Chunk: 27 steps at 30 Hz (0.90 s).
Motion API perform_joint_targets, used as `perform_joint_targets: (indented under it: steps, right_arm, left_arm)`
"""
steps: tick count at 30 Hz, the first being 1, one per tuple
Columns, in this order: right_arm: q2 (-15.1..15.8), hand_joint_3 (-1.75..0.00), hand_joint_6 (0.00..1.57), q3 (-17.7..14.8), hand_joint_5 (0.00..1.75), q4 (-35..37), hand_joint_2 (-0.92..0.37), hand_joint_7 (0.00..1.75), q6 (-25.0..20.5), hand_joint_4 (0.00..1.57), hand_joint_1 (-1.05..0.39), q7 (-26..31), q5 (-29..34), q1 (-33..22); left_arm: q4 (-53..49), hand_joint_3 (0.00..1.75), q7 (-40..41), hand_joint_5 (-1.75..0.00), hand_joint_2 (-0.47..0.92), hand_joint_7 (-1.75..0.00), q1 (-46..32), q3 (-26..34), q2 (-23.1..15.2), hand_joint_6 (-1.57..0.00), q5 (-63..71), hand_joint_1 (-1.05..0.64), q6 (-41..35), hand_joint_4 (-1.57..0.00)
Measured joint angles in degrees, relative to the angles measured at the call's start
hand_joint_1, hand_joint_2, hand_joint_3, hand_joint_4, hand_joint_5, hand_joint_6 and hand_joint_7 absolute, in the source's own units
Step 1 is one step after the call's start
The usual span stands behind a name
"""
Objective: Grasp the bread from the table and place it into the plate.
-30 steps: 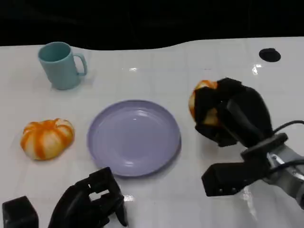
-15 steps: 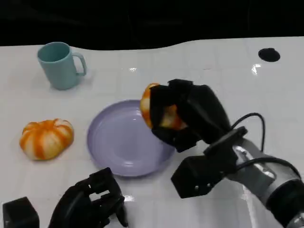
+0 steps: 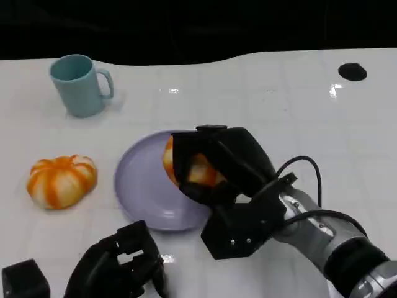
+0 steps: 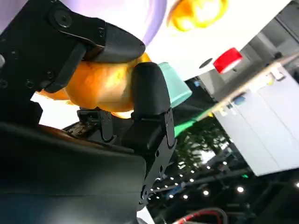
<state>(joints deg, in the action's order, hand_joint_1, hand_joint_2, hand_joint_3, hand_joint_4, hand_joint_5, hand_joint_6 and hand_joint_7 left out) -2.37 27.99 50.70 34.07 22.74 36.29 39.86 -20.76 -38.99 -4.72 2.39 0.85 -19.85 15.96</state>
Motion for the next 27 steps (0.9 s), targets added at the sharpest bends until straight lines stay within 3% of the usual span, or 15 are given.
perform_joint_targets:
  steps: [2, 3, 6, 9, 15, 20, 24, 25, 27]
  right_arm:
    - [0.1, -0.7, 0.75, 0.1, 1.34, 0.5, -0.56, 0.61, -1.2, 0.64, -0.24, -0.8, 0.1, 0.5]
    - [0.2, -0.6, 0.7, 0.1, 1.11, 0.6, -0.62, 0.44, -1.7, 0.53, -0.29, -1.5, 0.2, 0.6]
    - [0.8, -0.37, 0.68, 0.4, 0.61, 0.3, -0.74, 0.12, -4.0, 0.47, -0.36, -6.0, 0.1, 0.8]
    - [1.5, -0.18, 0.59, 0.9, 0.47, -0.9, -0.85, 0.01, -6.0, 0.44, -0.41, -9.3, 0.2, 0.8]
    - [2.6, -0.06, 0.4, 2.0, 0.45, -3.6, -0.92, 0.0, -9.0, 0.36, -0.48, -14.3, 0.3, 0.8]
    - [3.5, -0.07, 0.3, 2.9, 0.44, -6.1, -0.92, 0.0, -11.7, 0.32, -0.54, -16.9, 1.9, 0.8]
    - [4.1, -0.08, 0.24, 3.5, 0.49, -9.0, -0.92, 0.0, -14.0, 0.43, -0.57, -19.0, 2.7, 0.7]
    - [4.3, -0.11, 0.21, 3.7, 0.73, -9.8, -0.92, 0.0, -14.4, 0.57, -0.57, -19.5, 2.7, 0.7]
    - [4.6, -0.13, 0.19, 4.0, 0.9, -10.8, -0.92, 0.0, -14.7, 0.65, -0.56, -20.5, 2.8, 0.7]
  left_arm:
    - [0.3, 0.28, 0.1, -1.75, 0.9, -1.5, -0.2, 0.0, 0.0, -0.71, 0.0, -0.59, 0.0, -0.78]
    - [0.3, 0.29, 0.4, -1.75, 0.9, -1.5, -0.3, -0.1, 0.0, -0.71, 0.2, -0.59, 0.0, -0.78]
    - [0.3, 0.3, 0.7, -1.75, 0.9, -1.5, -0.5, -0.1, 0.0, -0.7, 0.4, -0.6, 0.0, -0.78]
    - [0.3, 0.3, 0.8, -1.75, 0.9, -1.5, -0.5, -0.2, 0.0, -0.7, 0.5, -0.61, 0.2, -0.78]
    - [0.3, 0.31, 0.9, -1.75, 0.89, -1.5, -0.5, -0.3, 0.0, -0.7, 0.6, -0.6, 0.7, -0.78]
    - [0.4, 0.32, 1.1, -1.75, 0.89, -1.5, -0.5, -0.4, 0.0, -0.7, 0.8, -0.61, 0.7, -0.78]
    - [0.6, 0.33, 1.1, -1.75, 0.88, -1.5, -0.5, -0.5, 0.0, -0.69, 0.8, -0.61, 0.7, -0.78]
    - [0.6, 0.33, 1.1, -1.75, 0.88, -1.5, -0.5, -0.5, 0.0, -0.69, 0.8, -0.61, 0.6, -0.78]
    - [0.7, 0.33, 1.1, -1.75, 0.88, -1.51, -0.6, -0.5, 0.0, -0.69, 0.8, -0.61, 0.6, -0.78]
